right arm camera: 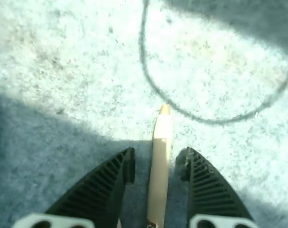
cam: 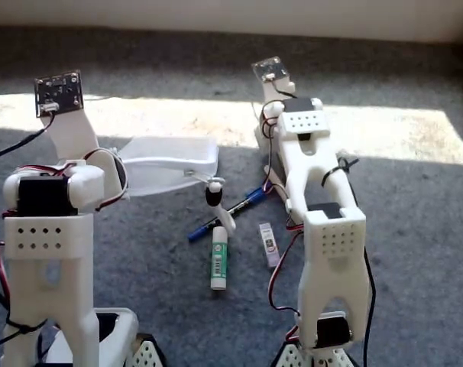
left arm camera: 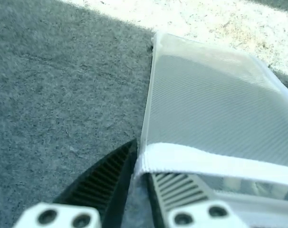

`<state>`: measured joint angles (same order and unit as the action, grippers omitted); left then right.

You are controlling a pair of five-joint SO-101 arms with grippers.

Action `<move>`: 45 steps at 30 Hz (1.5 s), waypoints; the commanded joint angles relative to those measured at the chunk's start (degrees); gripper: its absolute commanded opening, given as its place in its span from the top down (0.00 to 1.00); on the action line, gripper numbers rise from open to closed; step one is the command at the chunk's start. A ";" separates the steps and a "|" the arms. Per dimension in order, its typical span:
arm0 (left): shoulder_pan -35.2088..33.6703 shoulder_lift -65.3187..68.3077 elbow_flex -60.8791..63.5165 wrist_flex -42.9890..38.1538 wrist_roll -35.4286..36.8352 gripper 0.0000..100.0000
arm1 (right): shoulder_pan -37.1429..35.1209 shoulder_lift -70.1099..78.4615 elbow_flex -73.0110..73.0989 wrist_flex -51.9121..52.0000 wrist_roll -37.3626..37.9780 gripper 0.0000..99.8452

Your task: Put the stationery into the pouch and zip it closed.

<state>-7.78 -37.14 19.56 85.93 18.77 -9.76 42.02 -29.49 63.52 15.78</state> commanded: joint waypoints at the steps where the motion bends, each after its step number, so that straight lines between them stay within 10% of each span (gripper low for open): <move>1: -0.92 0.22 0.22 -1.85 0.35 0.99 | 0.48 0.04 -3.47 0.40 0.88 0.84; 45: -0.92 0.22 0.22 -1.76 0.35 0.99 | 0.13 -17.89 -9.27 27.12 -0.70 1.00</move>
<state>-7.78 -37.05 20.26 85.23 18.77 -8.44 32.18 -35.38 87.25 15.87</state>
